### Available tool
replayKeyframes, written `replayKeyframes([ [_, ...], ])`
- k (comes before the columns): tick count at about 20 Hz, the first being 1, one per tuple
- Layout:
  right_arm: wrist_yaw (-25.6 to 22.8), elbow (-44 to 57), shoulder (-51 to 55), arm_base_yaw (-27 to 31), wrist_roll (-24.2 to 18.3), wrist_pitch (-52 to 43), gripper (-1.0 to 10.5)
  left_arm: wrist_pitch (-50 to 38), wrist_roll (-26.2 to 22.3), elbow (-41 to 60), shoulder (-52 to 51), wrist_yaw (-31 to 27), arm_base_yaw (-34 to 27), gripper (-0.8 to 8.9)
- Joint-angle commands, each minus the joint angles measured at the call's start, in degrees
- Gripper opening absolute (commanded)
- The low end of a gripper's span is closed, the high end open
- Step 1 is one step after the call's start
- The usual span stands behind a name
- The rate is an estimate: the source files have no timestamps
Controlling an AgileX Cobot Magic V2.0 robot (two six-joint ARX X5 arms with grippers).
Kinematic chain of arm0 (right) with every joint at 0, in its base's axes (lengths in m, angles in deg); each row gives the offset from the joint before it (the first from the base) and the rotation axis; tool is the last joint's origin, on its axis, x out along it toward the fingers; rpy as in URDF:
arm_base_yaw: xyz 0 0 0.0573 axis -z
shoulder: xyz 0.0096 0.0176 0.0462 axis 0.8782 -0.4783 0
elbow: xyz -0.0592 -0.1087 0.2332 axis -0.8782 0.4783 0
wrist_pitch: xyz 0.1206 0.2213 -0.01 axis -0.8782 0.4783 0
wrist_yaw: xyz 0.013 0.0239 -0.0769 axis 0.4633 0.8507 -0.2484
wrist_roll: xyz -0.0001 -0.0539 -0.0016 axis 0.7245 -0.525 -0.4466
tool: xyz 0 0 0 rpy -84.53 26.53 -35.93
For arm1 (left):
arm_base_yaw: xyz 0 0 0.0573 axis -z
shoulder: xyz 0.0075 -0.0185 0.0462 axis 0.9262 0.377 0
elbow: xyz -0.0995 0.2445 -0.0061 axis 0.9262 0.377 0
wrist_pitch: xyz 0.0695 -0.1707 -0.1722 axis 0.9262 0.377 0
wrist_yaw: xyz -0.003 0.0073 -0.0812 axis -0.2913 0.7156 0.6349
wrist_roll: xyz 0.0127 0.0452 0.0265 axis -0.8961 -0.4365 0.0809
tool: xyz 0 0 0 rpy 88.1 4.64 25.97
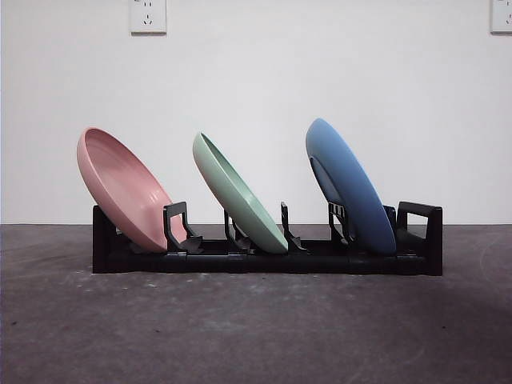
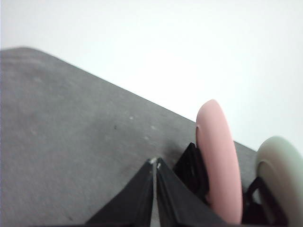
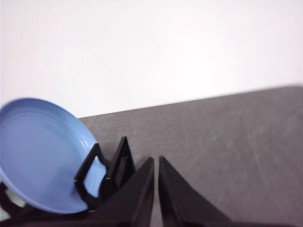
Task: Place the plate
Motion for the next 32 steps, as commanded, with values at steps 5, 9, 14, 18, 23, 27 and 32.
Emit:
replayKeyframes([
  [5,0.13,-15.78,-8.02,-0.04,5.16,13.33,0.1,18.14,6.21,-13.94,5.77,2.54,-0.02,0.10],
  [9,2.32,-26.23,-16.94,-0.11,1.86,21.75,0.1,24.83,0.94,-22.32,12.37,7.82,-0.02,0.10],
  [14,8.09,-37.62,-28.11,-0.11,-0.22,31.65,0.1,35.76,-4.61,-32.81,22.03,10.56,-0.02,0.10],
  [18,13.40,-45.18,-36.30,-0.17,-0.35,38.25,0.1,44.46,-8.68,-40.59,29.81,11.41,0.04,0.10],
  [23,19.54,-52.72,-45.20,-0.24,-0.68,44.83,0.1,53.72,-12.22,-48.94,38.25,13.18,0.26,0.10],
  [27,21.22,-58.27,-51.98,-2.08,-3.61,51.41,0.1,60.08,-14.97,-54.80,44.89,14.16,0.28,0.10],
  [32,21.24,-60.92,-57.13,-4.61,-10.10,53.83,2.8,58.97,-15.04,-56.04,46.75,14.16,0.26,3.05],
])
